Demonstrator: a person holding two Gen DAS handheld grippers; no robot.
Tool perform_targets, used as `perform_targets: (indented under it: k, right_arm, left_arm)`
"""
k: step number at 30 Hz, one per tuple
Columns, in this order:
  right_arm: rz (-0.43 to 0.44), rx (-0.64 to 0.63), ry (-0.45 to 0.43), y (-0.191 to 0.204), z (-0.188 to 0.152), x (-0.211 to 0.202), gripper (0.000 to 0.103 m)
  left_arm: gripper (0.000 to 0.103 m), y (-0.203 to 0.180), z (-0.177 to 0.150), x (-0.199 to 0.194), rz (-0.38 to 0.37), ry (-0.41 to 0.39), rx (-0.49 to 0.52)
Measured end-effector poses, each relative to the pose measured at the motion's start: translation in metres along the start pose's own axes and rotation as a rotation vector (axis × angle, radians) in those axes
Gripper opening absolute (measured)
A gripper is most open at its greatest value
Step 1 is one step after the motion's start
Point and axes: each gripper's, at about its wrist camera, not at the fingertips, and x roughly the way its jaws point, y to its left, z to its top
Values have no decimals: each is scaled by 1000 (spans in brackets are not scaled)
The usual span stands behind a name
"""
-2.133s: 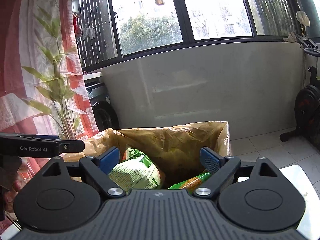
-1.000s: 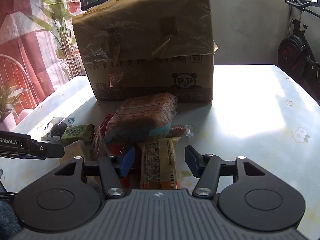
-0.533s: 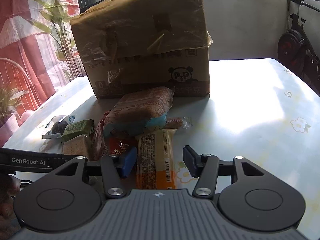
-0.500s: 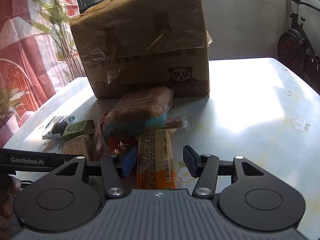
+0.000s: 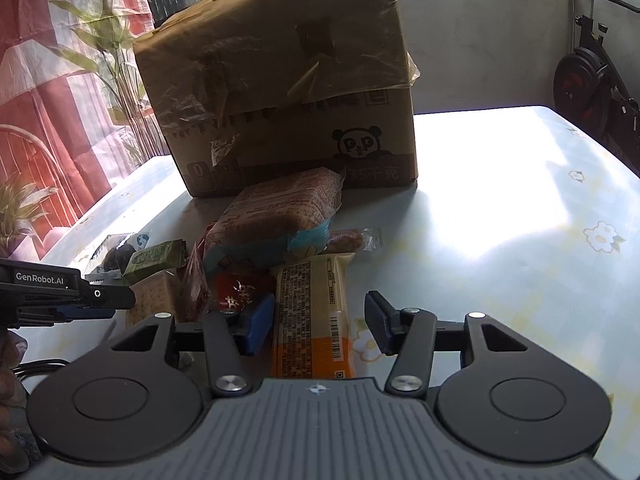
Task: Organize snacks
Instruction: 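Grasp the cracker packet with left tool while right tool grasps striped wafer packet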
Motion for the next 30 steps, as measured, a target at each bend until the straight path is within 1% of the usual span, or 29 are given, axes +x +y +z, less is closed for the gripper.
perform_targets:
  k: [1, 2, 3, 4, 5, 6, 10, 14, 18, 24, 26, 27, 28, 30]
  right_arm:
    - [1, 1, -1, 0, 0, 0, 53]
    - [1, 1, -2, 0, 0, 0, 53]
    - [2, 1, -2, 0, 0, 0, 53]
    - [4, 2, -1, 0, 0, 0, 53]
    - [5, 3, 1, 0, 0, 0, 53]
    - [6, 3, 1, -1, -1, 0, 53]
    - [7, 11, -7, -3, 0, -3, 53]
    - [9, 22, -6, -4, 0, -3, 53]
    - [8, 25, -6, -5, 0, -3, 53]
    - [8, 28, -6, -5, 0, -3, 53]
    - [9, 30, -5, -5, 0, -2, 53]
    - [9, 30, -5, -5, 0, -2, 53]
    - [9, 30, -6, -4, 1, -2, 53]
    - [10, 29, -5, -5, 1, -2, 53]
  left_arm:
    - [37, -5, -1, 2, -11, 14, 4]
    - [39, -9, -1, 5, -8, 32, 5]
    - [50, -12, -1, 8, 2, 47, 5]
    - [57, -16, -3, 11, 5, 48, 7]
    - [76, -21, -5, 12, 1, 32, 16]
    - [88, -24, -7, 12, 11, 24, 26]
    - [87, -42, -17, 23, 75, -9, 145]
    - [87, -55, -19, 32, 118, -20, 242]
    - [87, -52, -17, 32, 114, -22, 257]
    - [88, -26, -9, 16, 165, 20, 198]
    - [88, -18, -3, 13, 178, 57, 161]
    - [88, -15, -1, 12, 182, 71, 140]
    - [88, -10, 3, 9, 183, 89, 99]
    - [85, -2, 8, 6, 163, 101, 30]
